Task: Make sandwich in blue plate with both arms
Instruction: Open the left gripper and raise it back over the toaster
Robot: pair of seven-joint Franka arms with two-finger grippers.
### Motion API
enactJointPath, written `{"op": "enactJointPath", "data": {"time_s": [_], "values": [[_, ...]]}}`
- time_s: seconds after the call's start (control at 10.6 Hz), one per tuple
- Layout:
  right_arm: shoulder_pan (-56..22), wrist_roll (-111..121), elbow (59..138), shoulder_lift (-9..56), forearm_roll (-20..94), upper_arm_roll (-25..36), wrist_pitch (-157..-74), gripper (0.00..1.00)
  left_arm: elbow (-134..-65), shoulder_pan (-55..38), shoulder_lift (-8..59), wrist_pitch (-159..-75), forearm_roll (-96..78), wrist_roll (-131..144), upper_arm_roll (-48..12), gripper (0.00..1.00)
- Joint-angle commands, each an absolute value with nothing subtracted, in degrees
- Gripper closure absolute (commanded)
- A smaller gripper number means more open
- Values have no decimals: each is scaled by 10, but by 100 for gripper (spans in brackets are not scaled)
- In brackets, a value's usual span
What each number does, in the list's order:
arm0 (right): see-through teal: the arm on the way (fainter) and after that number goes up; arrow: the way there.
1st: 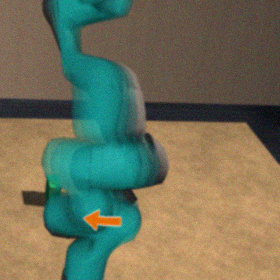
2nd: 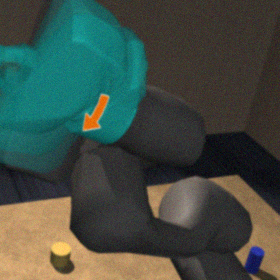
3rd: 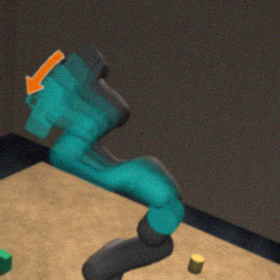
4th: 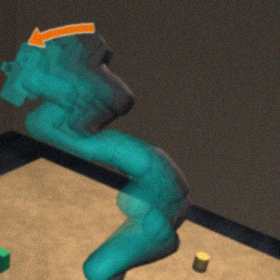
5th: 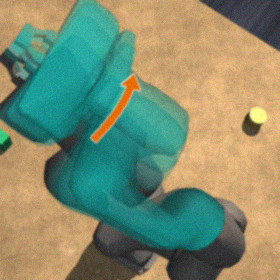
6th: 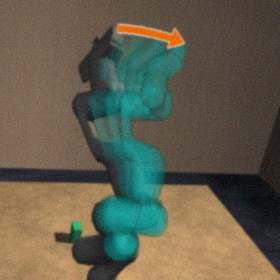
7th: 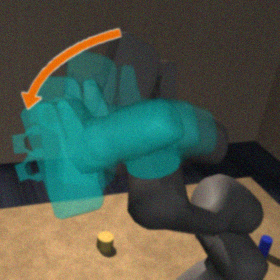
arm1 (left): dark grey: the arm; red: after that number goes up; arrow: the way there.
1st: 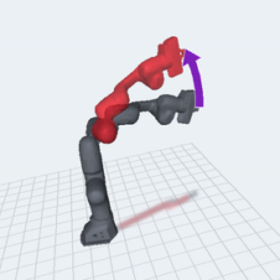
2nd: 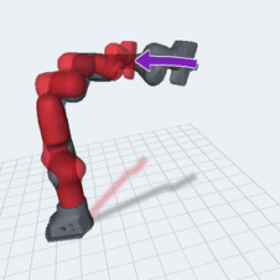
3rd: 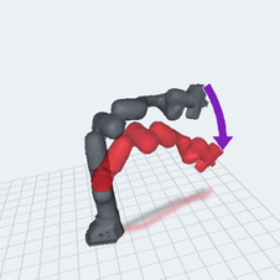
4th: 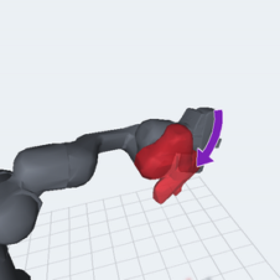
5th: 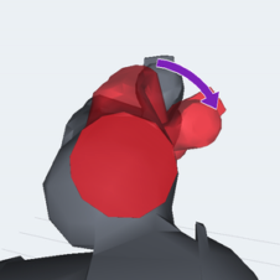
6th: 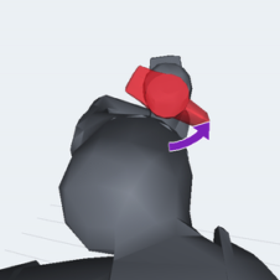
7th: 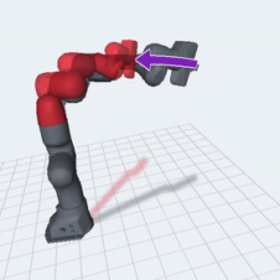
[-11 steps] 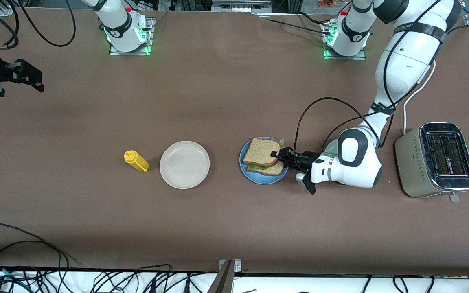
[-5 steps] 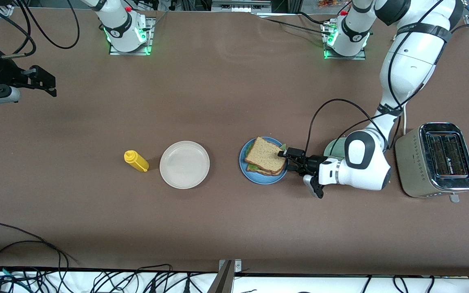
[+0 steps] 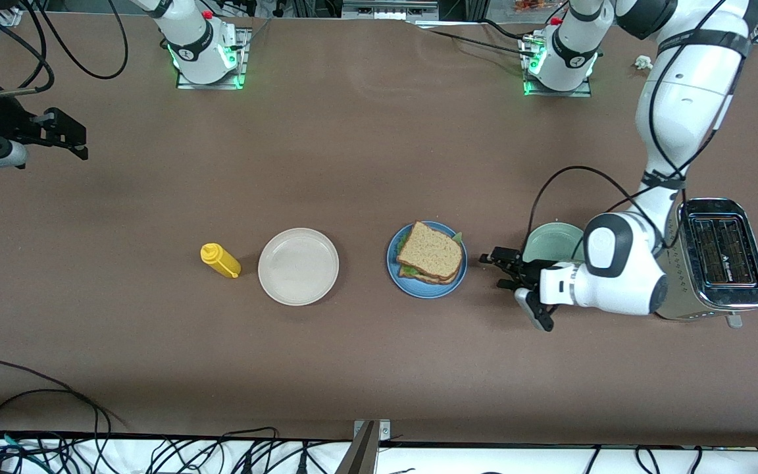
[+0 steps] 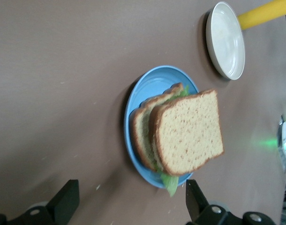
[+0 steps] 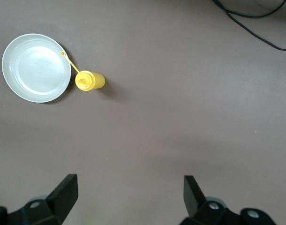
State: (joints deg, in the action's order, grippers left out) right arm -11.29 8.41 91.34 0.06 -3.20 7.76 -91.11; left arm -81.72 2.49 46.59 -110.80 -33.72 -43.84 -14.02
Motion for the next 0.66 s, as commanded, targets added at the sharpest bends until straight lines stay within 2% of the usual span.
{"op": "enactJointPath", "data": {"time_s": [0.0, 0.28, 0.57], "values": [[-110, 83, 904, 1, -15, 93, -908, 0, -823, 35, 393, -1070, -234, -436, -137, 0], [-109, 80, 904, 2, -11, 99, -920, 0, -828, 35, 322, -1017, -180, -374, -136, 0], [-108, 83, 904, -6, -20, 109, -914, 0, -850, 4, 210, -965, -71, -211, -134, 0]]}}
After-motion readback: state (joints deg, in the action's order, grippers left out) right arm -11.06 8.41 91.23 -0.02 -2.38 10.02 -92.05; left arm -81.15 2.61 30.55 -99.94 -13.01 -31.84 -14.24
